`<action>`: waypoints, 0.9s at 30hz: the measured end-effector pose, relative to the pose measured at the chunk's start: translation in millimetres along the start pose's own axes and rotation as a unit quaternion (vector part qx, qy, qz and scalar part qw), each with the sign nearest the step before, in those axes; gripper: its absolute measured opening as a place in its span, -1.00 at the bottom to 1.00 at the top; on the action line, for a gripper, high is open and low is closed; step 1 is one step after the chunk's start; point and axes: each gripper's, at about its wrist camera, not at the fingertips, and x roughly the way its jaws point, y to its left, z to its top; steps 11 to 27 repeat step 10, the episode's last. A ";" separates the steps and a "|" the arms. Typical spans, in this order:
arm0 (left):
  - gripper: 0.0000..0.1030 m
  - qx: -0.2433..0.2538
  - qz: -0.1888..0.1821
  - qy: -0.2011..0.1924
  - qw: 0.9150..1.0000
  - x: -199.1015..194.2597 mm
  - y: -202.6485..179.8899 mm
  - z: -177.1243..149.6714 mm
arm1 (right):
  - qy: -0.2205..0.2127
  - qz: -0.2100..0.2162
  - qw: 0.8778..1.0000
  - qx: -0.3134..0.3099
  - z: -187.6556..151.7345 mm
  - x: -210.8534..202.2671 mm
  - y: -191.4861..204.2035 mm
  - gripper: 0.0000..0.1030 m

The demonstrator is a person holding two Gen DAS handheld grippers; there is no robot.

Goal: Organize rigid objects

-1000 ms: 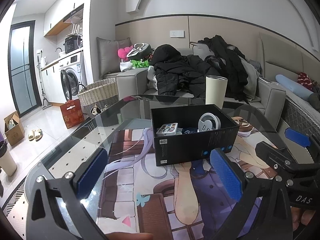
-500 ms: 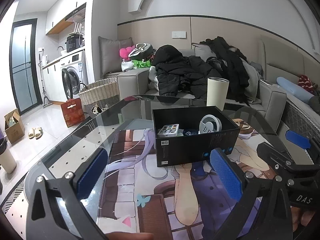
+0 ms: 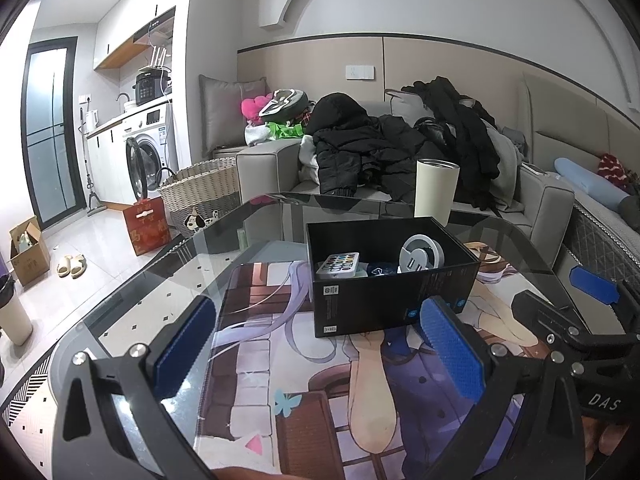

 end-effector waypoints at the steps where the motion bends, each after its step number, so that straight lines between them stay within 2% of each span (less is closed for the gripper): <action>1: 1.00 0.000 0.000 0.000 1.000 -0.1 0.1 0.0 | 0.001 0.000 1.000 0.000 0.1 -0.4 0.3 0.99; 27: 1.00 0.007 0.007 -0.001 1.000 -0.7 -1.9 2.1 | 0.001 -0.001 1.000 0.001 0.6 -1.0 0.0 0.99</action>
